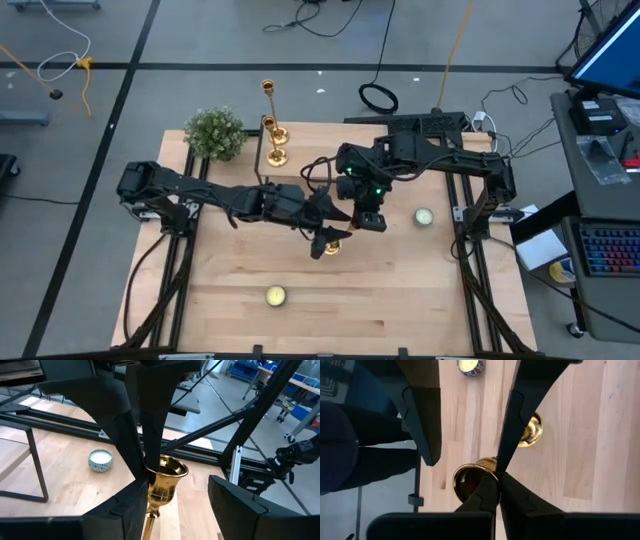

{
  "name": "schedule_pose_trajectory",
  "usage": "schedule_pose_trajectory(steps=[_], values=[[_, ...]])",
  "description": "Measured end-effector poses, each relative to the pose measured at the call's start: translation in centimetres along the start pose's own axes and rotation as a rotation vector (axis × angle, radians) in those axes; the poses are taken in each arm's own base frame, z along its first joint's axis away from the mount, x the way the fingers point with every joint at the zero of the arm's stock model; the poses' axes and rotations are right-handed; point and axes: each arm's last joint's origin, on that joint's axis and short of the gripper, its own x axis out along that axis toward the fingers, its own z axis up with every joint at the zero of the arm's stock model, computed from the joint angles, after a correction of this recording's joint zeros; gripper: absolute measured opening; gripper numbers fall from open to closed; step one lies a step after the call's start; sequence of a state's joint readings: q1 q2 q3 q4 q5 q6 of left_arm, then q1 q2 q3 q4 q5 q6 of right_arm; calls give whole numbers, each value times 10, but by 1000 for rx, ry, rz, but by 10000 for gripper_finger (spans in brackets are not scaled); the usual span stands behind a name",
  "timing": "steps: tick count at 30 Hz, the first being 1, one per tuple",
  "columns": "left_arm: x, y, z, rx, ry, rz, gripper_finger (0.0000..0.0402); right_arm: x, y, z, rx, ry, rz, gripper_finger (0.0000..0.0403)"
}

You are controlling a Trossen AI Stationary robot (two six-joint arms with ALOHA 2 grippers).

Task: Pick & Place candle stick holders
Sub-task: Put the gold candle holder on the shelf

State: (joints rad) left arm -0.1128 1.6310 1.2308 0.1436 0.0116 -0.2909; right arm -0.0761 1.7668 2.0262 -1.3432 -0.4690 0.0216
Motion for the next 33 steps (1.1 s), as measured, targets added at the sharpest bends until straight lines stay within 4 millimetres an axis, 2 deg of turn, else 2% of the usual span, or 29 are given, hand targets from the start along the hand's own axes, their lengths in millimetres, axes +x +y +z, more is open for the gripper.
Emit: schedule_pose_trajectory(steps=[13, 33], values=[[0, 0, -3, 1, 38, -30, 209, 3, 6, 0, -6, 6, 7, 0], [1, 3, -3, 126, 18, 18, 209, 8, 18, -2, 42, 24, 17, 0]])
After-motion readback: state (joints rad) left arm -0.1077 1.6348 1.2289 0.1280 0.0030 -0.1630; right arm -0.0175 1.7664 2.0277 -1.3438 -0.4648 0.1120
